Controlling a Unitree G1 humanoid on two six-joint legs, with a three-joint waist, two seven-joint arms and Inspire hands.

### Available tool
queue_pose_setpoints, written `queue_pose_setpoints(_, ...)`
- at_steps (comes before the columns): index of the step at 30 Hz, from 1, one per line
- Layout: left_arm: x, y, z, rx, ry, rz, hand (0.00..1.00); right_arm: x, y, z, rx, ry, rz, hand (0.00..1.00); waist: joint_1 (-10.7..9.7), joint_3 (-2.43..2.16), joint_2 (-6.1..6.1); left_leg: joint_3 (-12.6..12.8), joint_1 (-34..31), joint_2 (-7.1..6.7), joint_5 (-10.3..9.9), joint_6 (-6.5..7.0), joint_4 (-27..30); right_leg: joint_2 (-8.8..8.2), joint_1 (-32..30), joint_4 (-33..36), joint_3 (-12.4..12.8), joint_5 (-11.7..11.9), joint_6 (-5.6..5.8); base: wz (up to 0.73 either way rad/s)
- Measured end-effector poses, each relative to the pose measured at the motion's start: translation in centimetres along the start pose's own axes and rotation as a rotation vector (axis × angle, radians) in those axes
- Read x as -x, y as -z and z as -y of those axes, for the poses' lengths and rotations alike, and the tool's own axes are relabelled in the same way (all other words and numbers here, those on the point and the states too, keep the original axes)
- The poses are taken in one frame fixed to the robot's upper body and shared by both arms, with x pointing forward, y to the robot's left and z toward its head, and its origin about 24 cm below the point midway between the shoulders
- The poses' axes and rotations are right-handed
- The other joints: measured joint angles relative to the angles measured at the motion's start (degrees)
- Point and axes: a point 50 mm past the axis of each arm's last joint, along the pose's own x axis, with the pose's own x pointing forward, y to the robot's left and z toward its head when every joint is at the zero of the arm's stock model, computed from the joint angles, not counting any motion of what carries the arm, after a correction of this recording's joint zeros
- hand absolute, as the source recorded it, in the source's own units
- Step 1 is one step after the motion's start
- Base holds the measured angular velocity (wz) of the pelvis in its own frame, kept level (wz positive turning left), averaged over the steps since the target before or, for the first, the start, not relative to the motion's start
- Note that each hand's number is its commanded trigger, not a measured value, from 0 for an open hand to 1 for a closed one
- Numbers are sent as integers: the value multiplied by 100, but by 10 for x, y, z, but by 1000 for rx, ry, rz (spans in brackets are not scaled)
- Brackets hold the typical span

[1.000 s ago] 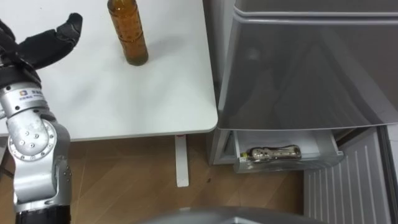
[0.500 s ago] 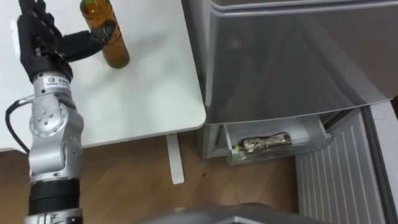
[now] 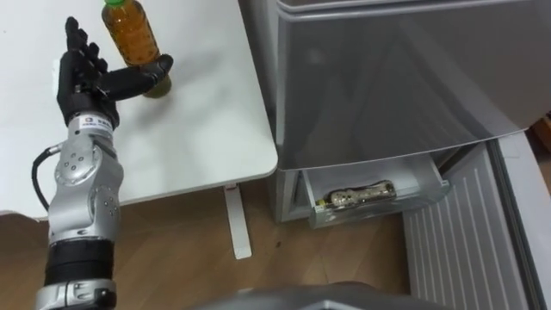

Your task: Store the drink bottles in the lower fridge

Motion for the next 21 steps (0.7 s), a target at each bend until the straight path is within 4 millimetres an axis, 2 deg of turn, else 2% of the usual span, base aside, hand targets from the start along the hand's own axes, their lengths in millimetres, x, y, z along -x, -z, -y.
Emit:
queue_pose_setpoints(8,-1,5,-1,-3,-5,-30,0,0,1,0,0,-2,-11,0,-37,1,2,25,-8,1,0,0,27,0,-23,-2,26,0,-1,-1)
queue_pose_setpoints(14,-2,10,-2,-7,-13,-72,0,0,-3,0,9,0,11,0,-86,0,60,139,-21,9,0,0,9,19,-112,86,141,0,-1,-9)
queue_pose_setpoints(21,-20,-10,-4,91,-30,-50,0,1,-1,2,-57,1,-13,0,-85,-25,95,164,-35,8,1,0,-17,23,-180,93,170,4,-7,-4)
